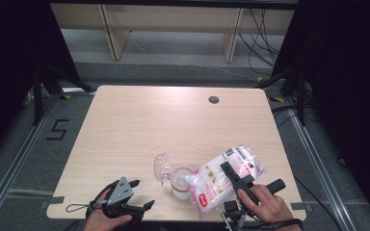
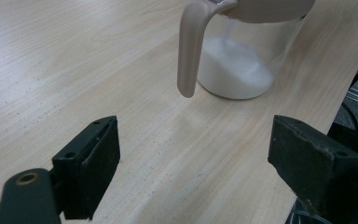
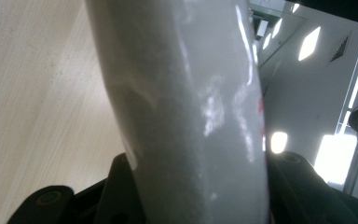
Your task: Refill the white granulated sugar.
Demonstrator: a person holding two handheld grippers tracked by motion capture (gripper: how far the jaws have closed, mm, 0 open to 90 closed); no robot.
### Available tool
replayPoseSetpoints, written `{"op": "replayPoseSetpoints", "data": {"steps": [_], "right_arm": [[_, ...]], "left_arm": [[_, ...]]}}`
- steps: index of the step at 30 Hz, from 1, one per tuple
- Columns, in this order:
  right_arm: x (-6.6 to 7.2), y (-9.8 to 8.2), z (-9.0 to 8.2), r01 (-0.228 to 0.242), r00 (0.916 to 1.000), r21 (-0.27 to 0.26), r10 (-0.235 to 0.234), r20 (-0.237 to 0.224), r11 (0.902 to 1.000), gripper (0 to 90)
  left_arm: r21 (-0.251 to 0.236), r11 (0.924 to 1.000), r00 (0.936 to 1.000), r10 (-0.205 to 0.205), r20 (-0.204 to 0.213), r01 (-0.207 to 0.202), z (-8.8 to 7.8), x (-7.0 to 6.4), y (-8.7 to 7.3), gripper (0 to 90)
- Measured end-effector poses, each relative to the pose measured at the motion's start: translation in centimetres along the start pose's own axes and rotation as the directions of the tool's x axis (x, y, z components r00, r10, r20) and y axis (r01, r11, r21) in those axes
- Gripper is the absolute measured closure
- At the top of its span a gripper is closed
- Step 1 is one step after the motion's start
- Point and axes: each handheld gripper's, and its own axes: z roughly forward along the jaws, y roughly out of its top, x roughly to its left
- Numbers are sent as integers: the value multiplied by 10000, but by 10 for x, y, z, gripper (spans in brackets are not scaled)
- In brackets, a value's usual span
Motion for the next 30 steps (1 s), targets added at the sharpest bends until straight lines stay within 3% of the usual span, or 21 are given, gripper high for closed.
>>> {"op": "replayPoseSetpoints", "data": {"steps": [1, 4, 5, 10, 12, 14, 16, 20, 22, 26, 27, 29, 30], "right_arm": [[0, 0, 0, -12, 10000, -41, 12, 12, 10000, 631], [1, -1, -1, -225, 9997, 145, 227, -132, 9996, 631], [0, -1, -1, -204, 9997, 114, 206, -131, 9997, 631], [1, -1, 0, -260, 9996, 66, 260, -56, 9996, 632], [2, -2, 0, -491, 9988, 61, 491, -65, 9988, 632], [1, -2, -1, -299, 9995, 40, 299, -27, 9995, 632], [0, -2, 0, -230, 9997, 0, 230, 30, 9997, 632], [-1, -3, 0, -70, 10000, 71, 71, -10, 9999, 632], [1, -3, -2, -259, 9995, 281, 264, -163, 9993, 632], [1, -3, -2, -254, 9997, 246, 255, -27, 9994, 632], [-1, -3, -1, 3, 10000, 87, -3, 35, 10000, 633], [1, -2, -1, -208, 9998, 167, 209, -39, 9996, 633], [0, -2, -1, -144, 9999, 175, 143, 3, 9997, 633]], "left_arm": [[-4, 9996, 9996, -284, -39, 284, 0, -2, -1, 164], [-3, 10000, 10000, -13, 10, 13, 0, 0, 0, 164], [15, 9994, 9994, -343, -37, 343, 0, -2, -1, 164], [-12, 9994, 9994, -354, -21, 354, 0, -2, -1, 164], [-17, 10000, 10000, -93, -22, 93, 0, -1, 0, 164], [-33, 9993, 9993, -384, 11, 384, 1, -2, -1, 164], [32, 10000, 10000, 2, 69, -2, 1, 0, 0, 164], [-116, 9998, 9999, -128, 79, 129, 2, -1, -1, 164], [-112, 9999, 9999, -125, 77, 125, 2, -1, -1, 164], [-148, 9998, 9999, -152, 61, 153, 2, -1, -1, 164], [58, 10000, 9999, -41, 101, 40, 1, 1, -1, 164], [55, 9969, 9959, -785, 450, 783, 3, -6, -2, 164], [51, 9994, 9993, -347, 124, 346, 2, -2, -1, 164]]}}
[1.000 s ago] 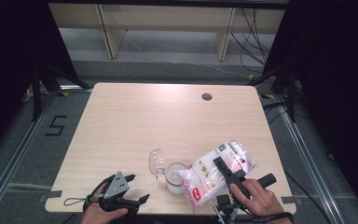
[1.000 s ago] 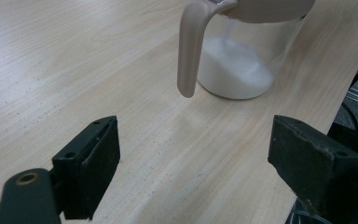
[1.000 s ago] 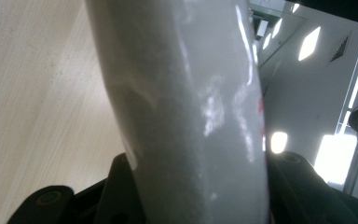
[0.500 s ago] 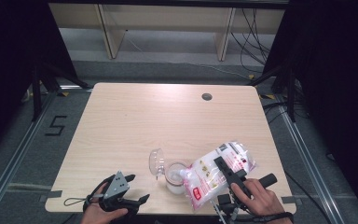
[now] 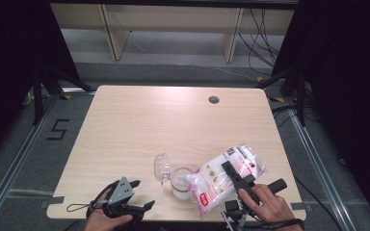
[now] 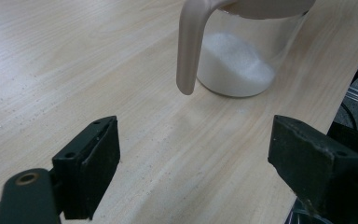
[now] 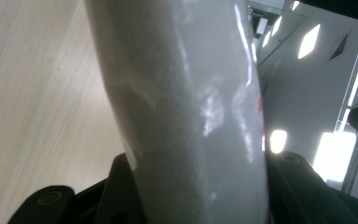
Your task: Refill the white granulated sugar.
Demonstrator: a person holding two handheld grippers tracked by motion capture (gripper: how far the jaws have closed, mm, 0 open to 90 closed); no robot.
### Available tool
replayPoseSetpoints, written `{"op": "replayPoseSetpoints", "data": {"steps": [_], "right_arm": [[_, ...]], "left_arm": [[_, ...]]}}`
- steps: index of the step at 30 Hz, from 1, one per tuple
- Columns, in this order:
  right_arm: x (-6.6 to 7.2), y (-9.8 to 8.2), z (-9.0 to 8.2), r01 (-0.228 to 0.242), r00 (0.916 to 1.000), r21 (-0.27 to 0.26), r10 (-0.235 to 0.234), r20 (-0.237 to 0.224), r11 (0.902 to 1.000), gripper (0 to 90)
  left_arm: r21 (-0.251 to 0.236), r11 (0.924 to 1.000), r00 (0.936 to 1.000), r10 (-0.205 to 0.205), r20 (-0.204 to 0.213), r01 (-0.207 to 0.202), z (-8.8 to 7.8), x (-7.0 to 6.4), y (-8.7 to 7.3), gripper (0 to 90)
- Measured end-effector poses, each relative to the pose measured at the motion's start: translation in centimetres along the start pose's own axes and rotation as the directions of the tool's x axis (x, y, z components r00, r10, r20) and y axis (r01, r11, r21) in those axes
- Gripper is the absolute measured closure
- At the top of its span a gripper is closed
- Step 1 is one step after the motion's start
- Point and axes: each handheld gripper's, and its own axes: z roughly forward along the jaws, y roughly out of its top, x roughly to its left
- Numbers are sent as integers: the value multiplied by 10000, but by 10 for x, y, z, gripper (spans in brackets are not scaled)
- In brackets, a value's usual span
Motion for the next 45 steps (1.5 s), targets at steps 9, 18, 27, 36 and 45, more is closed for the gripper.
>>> {"op": "replayPoseSetpoints", "data": {"steps": [9, 18, 27, 36, 45], "right_arm": [[1, 0, 2, 234, 9997, 4, -234, -101, 9997, 634], [3, -2, 3, 312, 9994, 66, -311, -181, 9995, 636], [7, -4, 5, 105, 9996, 150, -101, -277, 9998, 641], [8, -4, 5, 76, 9994, 170, -70, -333, 9998, 644], [9, -5, 6, 70, 9984, 249, -57, -555, 9997, 649]], "left_arm": [[-52, 9999, 9999, 99, -44, -100, -1, 1, 1, 164], [-140, 9999, 10000, 84, 6, -84, 0, 1, 1, 164], [-84, 9999, 9999, -132, -53, 131, -2, 0, 1, 164], [-157, 9998, 9999, 127, 12, -127, 0, 1, 1, 164], [-83, 9999, 9999, 103, 12, -103, -1, 1, 1, 164]]}}
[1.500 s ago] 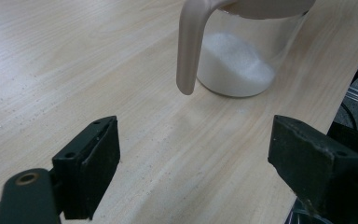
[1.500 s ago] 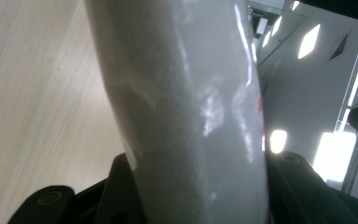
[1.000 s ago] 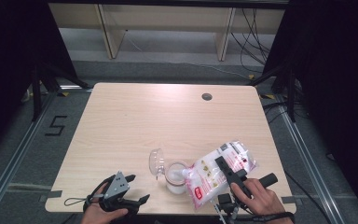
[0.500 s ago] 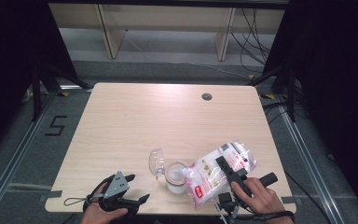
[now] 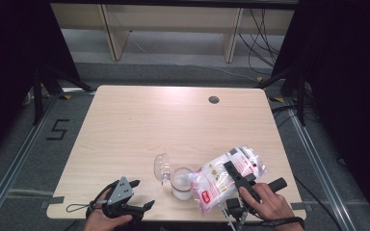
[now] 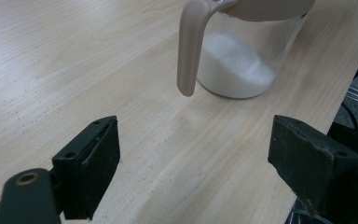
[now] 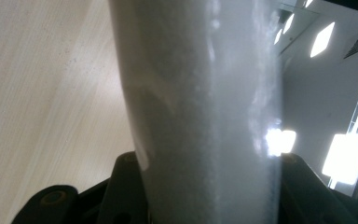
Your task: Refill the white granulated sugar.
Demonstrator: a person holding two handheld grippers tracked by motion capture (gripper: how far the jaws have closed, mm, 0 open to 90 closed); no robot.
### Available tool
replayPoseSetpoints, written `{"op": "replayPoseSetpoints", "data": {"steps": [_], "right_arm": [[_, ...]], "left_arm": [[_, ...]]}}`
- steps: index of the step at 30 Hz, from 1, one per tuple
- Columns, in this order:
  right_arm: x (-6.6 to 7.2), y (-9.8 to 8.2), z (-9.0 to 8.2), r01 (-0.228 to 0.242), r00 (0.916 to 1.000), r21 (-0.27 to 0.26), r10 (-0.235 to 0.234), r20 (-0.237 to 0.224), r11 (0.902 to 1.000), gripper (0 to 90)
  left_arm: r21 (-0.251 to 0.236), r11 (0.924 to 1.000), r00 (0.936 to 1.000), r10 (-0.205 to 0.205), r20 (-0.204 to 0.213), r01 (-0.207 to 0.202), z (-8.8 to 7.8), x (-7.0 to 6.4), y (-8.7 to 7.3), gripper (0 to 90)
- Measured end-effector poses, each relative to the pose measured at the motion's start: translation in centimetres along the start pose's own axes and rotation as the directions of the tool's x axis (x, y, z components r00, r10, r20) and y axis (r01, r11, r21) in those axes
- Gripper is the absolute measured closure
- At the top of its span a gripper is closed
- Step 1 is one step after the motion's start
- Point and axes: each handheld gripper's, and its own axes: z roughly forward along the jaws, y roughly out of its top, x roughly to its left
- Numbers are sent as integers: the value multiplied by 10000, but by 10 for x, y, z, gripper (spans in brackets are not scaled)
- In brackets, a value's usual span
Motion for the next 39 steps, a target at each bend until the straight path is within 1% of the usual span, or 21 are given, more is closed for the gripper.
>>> {"op": "replayPoseSetpoints", "data": {"steps": [1, 2, 3, 5, 6, 7, 9, 10, 11, 13, 15, 16, 17, 19, 20, 23, 25, 31, 32, 33, 39], "right_arm": [[0, 0, 0, 20, 10000, 35, -20, -1, 10000, 649], [1, 0, 0, -31, 9999, -26, 32, 122, 10000, 649], [-2, 0, 1, 296, 9993, -175, -292, 233, 9994, 650], [-2, 0, 0, 233, 9995, -59, -231, 201, 9997, 649], [-3, 1, 0, 330, 9990, -110, -326, 297, 9994, 649], [-3, 1, 0, 292, 9991, -89, -289, 311, 9995, 649], [-4, 1, -2, 303, 9987, -18, -303, 405, 9995, 649], [-5, 1, -2, 444, 9980, -55, -441, 443, 9990, 649], [-4, 1, -3, 258, 9989, 63, -260, 399, 9996, 649], [-5, 1, -4, 342, 9980, -45, -340, 538, 9994, 649], [-5, 1, -5, 184, 9984, 31, -185, 531, 9998, 649], [-7, 2, -5, 328, 9978, -52, -325, 577, 9994, 649], [-8, 2, -5, 416, 9974, -110, -409, 596, 9991, 649], [-7, 3, -6, 292, 9978, -19, -290, 590, 9996, 649], [-7, 3, -6, 375, 9976, -34, -373, 591, 9993, 649], [-7, 3, -6, 357, 9978, -67, -353, 570, 9993, 649], [-7, 3, -6, 236, 9982, -64, -233, 548, 9997, 649], [-7, 3, -6, 283, 9981, -47, -280, 546, 9996, 649], [-8, 3, -6, 436, 9973, -128, -427, 594, 9990, 649], [-8, 3, -6, 408, 9974, -115, -400, 602, 9991, 649], [-7, 4, -7, 470, 9970, 34, -471, 609, 9989, 648]], "left_arm": [[-69, 10000, 10000, 10, -4, -10, 0, 0, 0, 164], [-2, 9999, 9999, 102, 2, -102, 0, 0, 0, 164], [-7, 10000, 10000, 73, 8, -73, 0, 0, 0, 164], [-82, 10000, 10000, 3, 2, -3, 1, 0, 0, 164], [5, 10000, 10000, -11, 49, 11, 0, 0, 0, 164], [-87, 10000, 10000, -4, 1, 4, 1, 0, 0, 164], [-72, 10000, 10000, 3, 9, -2, 1, 0, 0, 164], [-32, 10000, 10000, 28, -26, -28, 0, 0, 0, 164], [-57, 10000, 10000, 22, -22, -22, 0, 0, 0, 164], [15, 10000, 10000, 33, 14, -33, 0, 0, 0, 164], [-64, 10000, 10000, 32, -43, -32, 0, 0, 0, 164], [-113, 9999, 10000, -30, 37, 31, 1, -1, 0, 163], [6, 10000, 10000, -32, 35, 32, 0, 0, 0, 164], [-68, 10000, 10000, 28, 2, -28, 0, 0, 0, 164], [-58, 10000, 10000, 14, 1, -14, 0, 0, 0, 164], [-70, 10000, 10000, 17, -1, -17, 0, 0, 0, 164], [-65, 10000, 10000, 8, 1, -8, 0, 0, 0, 164], [-54, 10000, 10000, 27, -43, -28, 0, 0, 0, 164], [-53, 10000, 10000, 21, -33, -21, 0, 0, 0, 164], [-37, 10000, 9999, 63, -92, -63, 0, 0, 0, 164], [-35, 10000, 9999, 58, -86, -59, 0, 0, 0, 164]]}}
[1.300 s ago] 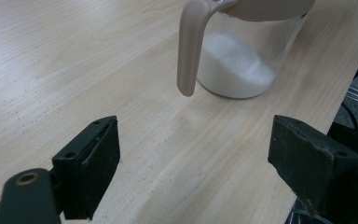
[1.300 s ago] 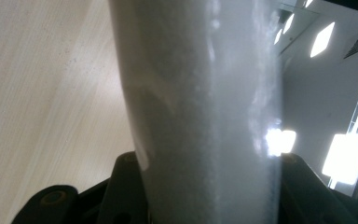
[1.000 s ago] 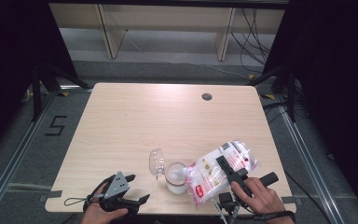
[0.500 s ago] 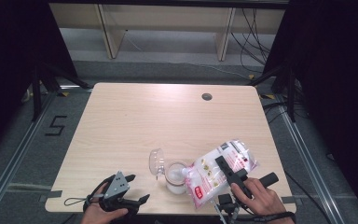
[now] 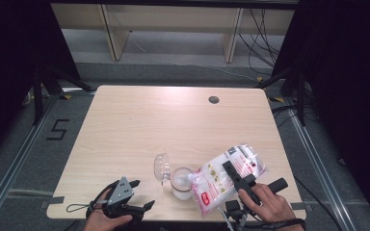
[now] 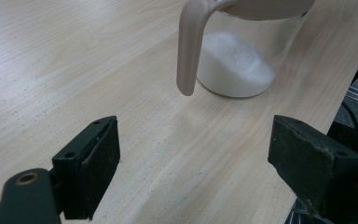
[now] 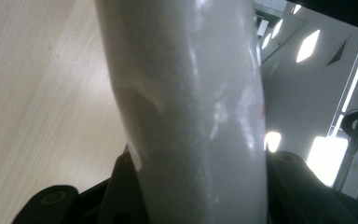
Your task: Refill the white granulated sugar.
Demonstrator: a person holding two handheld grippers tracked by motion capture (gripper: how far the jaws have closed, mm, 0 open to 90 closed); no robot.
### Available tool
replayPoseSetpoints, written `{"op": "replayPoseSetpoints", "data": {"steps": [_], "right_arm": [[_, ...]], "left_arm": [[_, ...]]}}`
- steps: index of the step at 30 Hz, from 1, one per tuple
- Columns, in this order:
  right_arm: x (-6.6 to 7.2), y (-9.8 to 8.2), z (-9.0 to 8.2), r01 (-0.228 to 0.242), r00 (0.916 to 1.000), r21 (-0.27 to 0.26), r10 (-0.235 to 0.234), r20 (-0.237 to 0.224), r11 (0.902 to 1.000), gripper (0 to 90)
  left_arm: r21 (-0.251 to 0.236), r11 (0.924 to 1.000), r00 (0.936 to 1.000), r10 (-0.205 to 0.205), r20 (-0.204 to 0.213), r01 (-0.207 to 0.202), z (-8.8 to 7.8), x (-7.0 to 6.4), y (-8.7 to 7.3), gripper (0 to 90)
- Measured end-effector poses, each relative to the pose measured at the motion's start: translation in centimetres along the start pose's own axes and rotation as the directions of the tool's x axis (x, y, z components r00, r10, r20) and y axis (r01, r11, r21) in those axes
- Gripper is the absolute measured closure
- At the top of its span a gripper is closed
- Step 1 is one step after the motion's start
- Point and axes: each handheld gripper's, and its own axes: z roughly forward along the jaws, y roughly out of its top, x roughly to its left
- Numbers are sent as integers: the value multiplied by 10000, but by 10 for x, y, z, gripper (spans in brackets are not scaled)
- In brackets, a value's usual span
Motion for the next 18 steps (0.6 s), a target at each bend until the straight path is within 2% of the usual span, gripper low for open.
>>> {"op": "replayPoseSetpoints", "data": {"steps": [3, 4, 7, 8, 11, 13, 18], "right_arm": [[-1, 1, 1, 148, 9999, -136, -149, -11, 9998, 649], [-1, 1, 1, 150, 9999, -159, -150, -14, 9998, 649], [-1, 1, 1, 141, 9999, -178, -141, -21, 9997, 649], [-1, 1, 1, 127, 9999, -173, -127, -24, 9998, 649], [-2, 0, 1, 14, 10000, -231, -15, -44, 9997, 649], [0, 0, 0, -281, 9996, -124, 280, -74, 9995, 649], [-1, -1, 1, -237, 9997, -206, 235, -94, 9995, 649]], "left_arm": [[-2, 10000, 10000, 3, -9, -3, 0, 0, 0, 164], [-70, 9999, 9999, -83, 104, 84, 1, 0, 0, 164], [60, 10000, 9999, -60, 142, 60, 0, 0, 0, 164], [-45, 10000, 10000, -43, 68, 43, 0, 0, 0, 164], [40, 10000, 10000, 44, 72, -44, 0, 1, 0, 164], [70, 10000, 10000, 44, 81, -44, -1, 1, 0, 164], [-7, 10000, 9999, -77, 129, 77, 0, 0, 0, 164]]}}
